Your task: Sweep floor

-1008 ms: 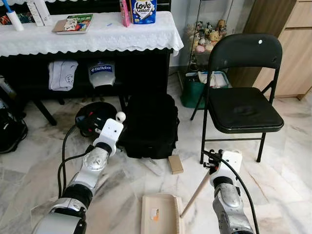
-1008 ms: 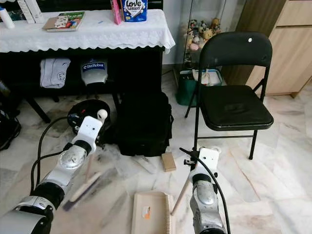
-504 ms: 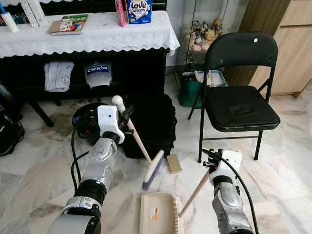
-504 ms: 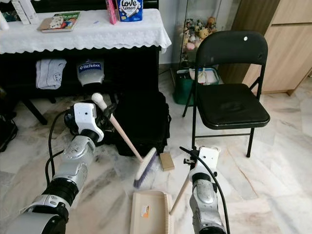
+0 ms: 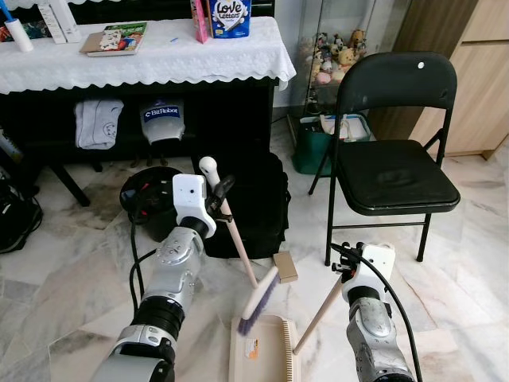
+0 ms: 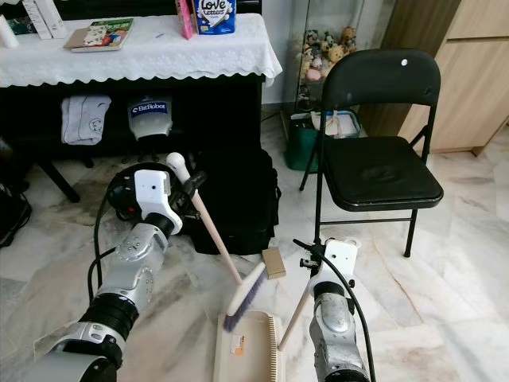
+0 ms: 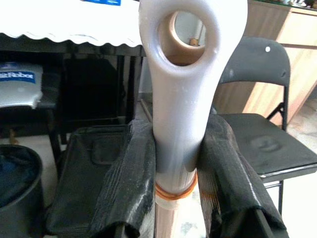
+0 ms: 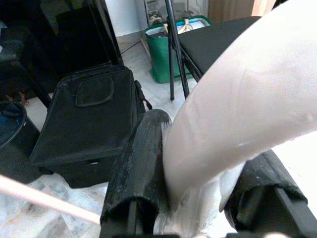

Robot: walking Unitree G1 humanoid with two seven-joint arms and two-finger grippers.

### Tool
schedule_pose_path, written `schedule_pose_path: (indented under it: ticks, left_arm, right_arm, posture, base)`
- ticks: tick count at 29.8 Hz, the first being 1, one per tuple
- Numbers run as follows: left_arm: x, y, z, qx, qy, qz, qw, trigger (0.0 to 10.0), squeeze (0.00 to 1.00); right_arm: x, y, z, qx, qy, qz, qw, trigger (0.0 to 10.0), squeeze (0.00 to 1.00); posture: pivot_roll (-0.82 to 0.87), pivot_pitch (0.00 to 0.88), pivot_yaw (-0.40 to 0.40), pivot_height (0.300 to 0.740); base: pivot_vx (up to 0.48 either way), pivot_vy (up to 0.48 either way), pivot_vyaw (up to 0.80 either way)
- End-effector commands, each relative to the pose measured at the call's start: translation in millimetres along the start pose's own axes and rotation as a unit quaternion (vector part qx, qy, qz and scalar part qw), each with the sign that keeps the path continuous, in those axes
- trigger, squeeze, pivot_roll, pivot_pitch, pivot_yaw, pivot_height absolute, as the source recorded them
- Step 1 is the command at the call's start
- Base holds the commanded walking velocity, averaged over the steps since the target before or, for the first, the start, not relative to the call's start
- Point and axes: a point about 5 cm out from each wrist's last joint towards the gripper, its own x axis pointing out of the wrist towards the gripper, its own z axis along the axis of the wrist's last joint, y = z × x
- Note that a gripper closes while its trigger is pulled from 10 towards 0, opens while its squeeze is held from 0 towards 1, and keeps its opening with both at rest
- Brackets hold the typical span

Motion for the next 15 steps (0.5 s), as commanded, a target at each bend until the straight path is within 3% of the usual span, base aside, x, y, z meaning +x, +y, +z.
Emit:
schedule_pose_path:
  ticks: [1,6,12,15]
  left_arm:
    - [7.2,-4.2,12.5,-0.005,-0.027,-0.006,1.000,10.0,0.00]
    - [14.2,-17.2,20.1,-0.024,-0.046,-0.012,0.999,10.0,0.00]
    - [18.3,-17.6,21.9,-0.020,-0.051,0.000,0.999,10.0,0.00]
    - [19.4,-11.9,17.1,0.023,-0.039,0.029,0.999,10.0,0.00]
  right_arm:
    - [-6.4,0.3,-16.8,0.001,0.040,-0.003,0.999,10.0,0.00]
    - [-7.8,-0.9,-17.2,0.003,0.039,-0.007,0.999,10.0,0.00]
    - [-10.1,-1.2,-17.8,0.005,0.037,-0.010,0.999,10.0,0.00]
    - [-12.6,-3.7,-18.9,0.005,0.037,-0.014,0.999,10.0,0.00]
  posture:
    - [-0.15,0.072,0.060,0.740]
    - [-0.16,0.073,0.068,0.740]
    - [-0.17,0.079,0.072,0.740]
    - [-0.18,0.087,0.075,0.740]
  base:
    - [0.000,0.000,0.00]
    - [0.000,0.000,0.00]
    - [0.000,0.000,0.00]
    - [0.000,0.000,0.00]
